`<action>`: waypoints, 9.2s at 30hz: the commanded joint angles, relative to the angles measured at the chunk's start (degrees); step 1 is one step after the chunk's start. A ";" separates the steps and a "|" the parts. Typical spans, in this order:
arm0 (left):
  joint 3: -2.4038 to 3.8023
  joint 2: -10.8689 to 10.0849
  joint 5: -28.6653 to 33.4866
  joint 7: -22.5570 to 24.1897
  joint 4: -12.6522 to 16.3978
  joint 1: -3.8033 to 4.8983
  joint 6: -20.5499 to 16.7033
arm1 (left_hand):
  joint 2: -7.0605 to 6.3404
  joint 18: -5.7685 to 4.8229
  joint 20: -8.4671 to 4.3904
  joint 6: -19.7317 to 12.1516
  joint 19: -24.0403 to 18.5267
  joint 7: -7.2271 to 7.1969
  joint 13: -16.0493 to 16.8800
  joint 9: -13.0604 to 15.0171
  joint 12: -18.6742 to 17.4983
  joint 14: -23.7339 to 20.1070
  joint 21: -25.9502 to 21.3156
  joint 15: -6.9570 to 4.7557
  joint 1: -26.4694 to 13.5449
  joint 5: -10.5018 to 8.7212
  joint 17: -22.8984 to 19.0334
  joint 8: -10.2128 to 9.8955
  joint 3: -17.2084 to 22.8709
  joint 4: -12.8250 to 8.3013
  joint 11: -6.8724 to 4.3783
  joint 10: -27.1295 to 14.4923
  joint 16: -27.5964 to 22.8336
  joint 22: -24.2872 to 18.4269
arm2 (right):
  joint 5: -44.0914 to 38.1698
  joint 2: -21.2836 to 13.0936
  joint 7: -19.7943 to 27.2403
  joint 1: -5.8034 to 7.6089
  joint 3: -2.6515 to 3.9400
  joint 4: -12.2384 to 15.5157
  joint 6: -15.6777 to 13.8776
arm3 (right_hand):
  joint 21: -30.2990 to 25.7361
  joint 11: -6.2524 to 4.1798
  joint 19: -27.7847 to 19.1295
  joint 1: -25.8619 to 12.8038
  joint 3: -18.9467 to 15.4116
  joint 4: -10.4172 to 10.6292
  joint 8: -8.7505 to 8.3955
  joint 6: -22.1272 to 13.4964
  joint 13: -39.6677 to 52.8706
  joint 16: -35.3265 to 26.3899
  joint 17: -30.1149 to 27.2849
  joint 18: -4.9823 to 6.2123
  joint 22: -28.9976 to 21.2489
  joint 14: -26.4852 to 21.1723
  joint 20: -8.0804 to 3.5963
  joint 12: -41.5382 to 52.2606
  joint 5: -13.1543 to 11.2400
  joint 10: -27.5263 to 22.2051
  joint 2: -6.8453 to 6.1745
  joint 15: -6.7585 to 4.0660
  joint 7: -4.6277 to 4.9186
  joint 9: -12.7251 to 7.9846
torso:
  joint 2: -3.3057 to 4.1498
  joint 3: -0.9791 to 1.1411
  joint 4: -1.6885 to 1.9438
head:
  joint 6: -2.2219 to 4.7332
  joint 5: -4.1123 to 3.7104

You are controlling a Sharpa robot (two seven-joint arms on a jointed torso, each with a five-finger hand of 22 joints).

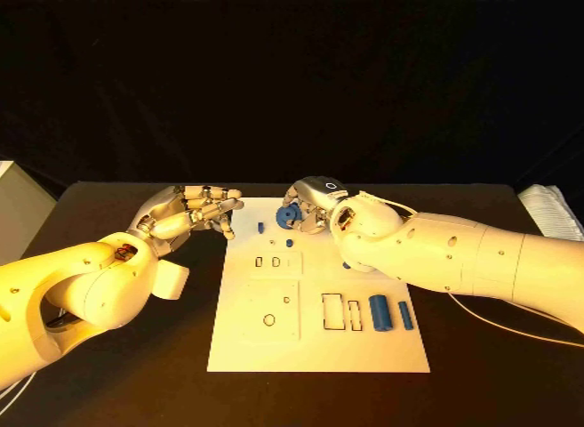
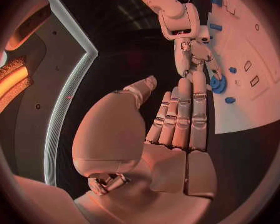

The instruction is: Assemble the parts on the task board

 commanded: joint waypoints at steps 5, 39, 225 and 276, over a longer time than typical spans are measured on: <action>0.04 0.04 0.14 0.17 0.09 0.06 1.03 | 0.02 0.77 -0.09 -0.22 -0.50 -0.01 0.07 0.07 0.29 -0.25 0.37 0.03 0.49 -0.34 -0.05 -0.17 0.20 0.00 0.05 -0.47 0.30 0.06 | -1.04 -0.05 -1.77 -0.29 -0.21 -1.42 1.70 | 0.18 -0.23 3.30 -0.44 0.41 0.07 1.70 1.04 13.32 0.17 14.95 -1.02 9.35 5.83 -0.40 -0.16 -0.15 4.58 0.57 -0.23 -0.83 6.72 | 0.00 0.00 -0.03 | 0.09 -0.05; 0.04 -0.16 0.14 0.27 -0.05 0.06 0.87 | -0.03 0.76 -0.06 -0.25 -0.76 0.03 0.07 0.10 0.39 -0.32 0.74 0.06 0.45 -0.42 -0.19 -0.16 0.30 0.19 0.08 -0.56 0.43 0.28 | 5.94 -1.20 1.48 -0.44 -0.22 -1.21 2.51 | -0.42 2.20 3.05 -8.27 -18.70 9.01 -3.82 -5.16 10.42 0.11 14.83 -0.89 9.15 5.79 1.86 -3.64 -0.92 1.63 4.92 2.06 1.69 3.43 | 0.00 0.02 -0.11 | 0.06 -0.13; -0.01 2.52 0.15 -0.73 -3.28 -0.02 1.45 | 0.10 0.76 0.12 -0.41 -1.68 0.16 0.07 0.18 0.68 -0.75 1.31 0.22 0.14 -0.42 -0.72 -0.16 0.54 0.99 0.20 -0.86 0.43 0.60 | 9.90 -10.17 -6.19 -2.74 -0.59 20.90 -6.99 | 1.57 -0.63 4.30 3.12 -7.29 4.51 2.39 2.35 12.13 0.21 15.05 -1.55 11.76 5.85 -0.54 -1.84 -2.23 3.54 3.38 -0.46 -1.28 2.40 | -1.75 -0.04 -1.63 | -2.34 1.64; -0.01 2.53 0.02 -0.84 -3.38 -0.04 1.95 | 0.18 0.77 0.14 -0.40 -1.72 0.16 0.08 0.20 0.73 -0.73 1.37 0.22 0.09 -0.41 -0.76 -0.14 0.57 1.11 0.20 -0.86 0.48 0.63 | 3.37 -5.21 -11.24 -6.89 -0.99 17.25 -3.30 | 1.45 -0.70 4.27 1.79 -7.39 4.66 2.93 2.41 12.20 0.21 15.05 -1.51 11.67 5.85 -0.60 -1.77 -2.17 3.61 2.41 -0.52 -1.39 2.54 | -1.80 0.16 -1.74 | -4.39 1.95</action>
